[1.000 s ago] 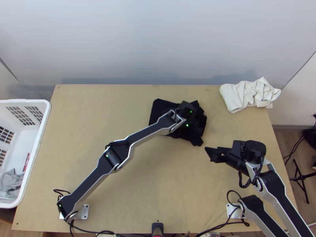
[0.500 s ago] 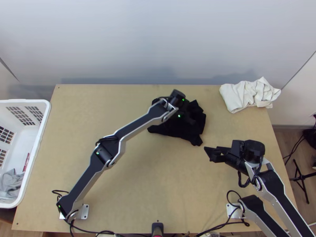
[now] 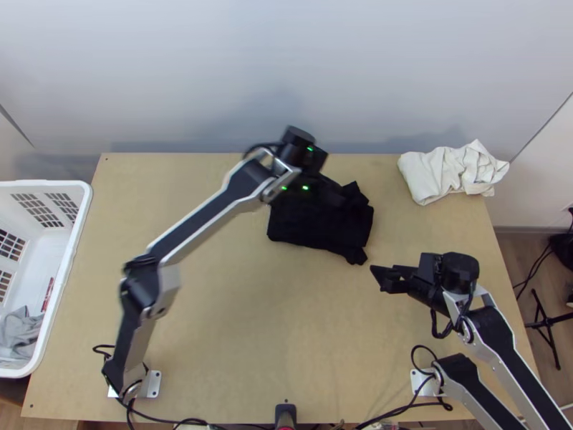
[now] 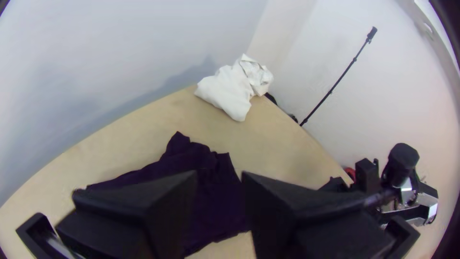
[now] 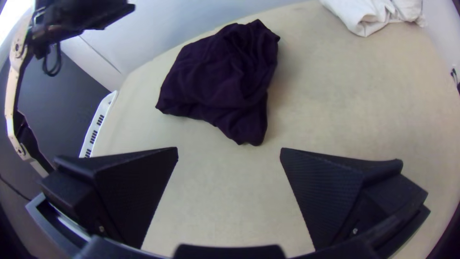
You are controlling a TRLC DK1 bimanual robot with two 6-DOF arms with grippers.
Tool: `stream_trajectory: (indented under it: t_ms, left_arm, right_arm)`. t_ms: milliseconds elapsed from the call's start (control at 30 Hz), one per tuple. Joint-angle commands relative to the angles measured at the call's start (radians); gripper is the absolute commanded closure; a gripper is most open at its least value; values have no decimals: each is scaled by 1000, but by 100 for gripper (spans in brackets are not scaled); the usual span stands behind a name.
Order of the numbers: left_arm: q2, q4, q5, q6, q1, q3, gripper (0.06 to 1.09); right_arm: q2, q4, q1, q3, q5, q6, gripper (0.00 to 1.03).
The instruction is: Fold the t-shirt
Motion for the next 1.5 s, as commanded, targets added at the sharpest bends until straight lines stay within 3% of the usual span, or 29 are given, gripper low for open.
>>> stream_trajectory:
  t_ms: [0, 167, 467, 1067, 1133, 1167, 1233, 1267, 1467]
  left_arm:
    - [-275, -129, 15, 67, 47, -170, 11]
    - [-490, -114, 14, 119, 96, -348, 10]
    - [-751, -112, 5, 154, 221, -521, 10]
    - [-878, -106, 3, 133, 392, -612, 10]
    - [-886, -106, 5, 134, 409, -616, 11]
    - [-890, -106, 3, 134, 411, -626, 10]
    - [-904, -106, 3, 134, 422, -644, 10]
    - [-910, -106, 3, 137, 423, -655, 10]
    - [-936, -103, 12, 154, 474, -693, 11]
  right_arm:
    - [128, 107, -30, -32, -5, -13, 4]
    - [325, 257, -54, -9, -59, 19, 4]
    - [648, 372, -39, 165, -111, 59, 4]
    - [954, 369, 118, 412, -137, 89, 4]
    - [957, 363, 119, 424, -126, 83, 22]
    - [958, 363, 116, 430, -125, 74, 40]
    - [957, 352, 113, 441, -126, 30, 85]
    - [958, 317, 116, 455, -128, -12, 99]
    - [895, 293, 105, 432, -80, -46, 100]
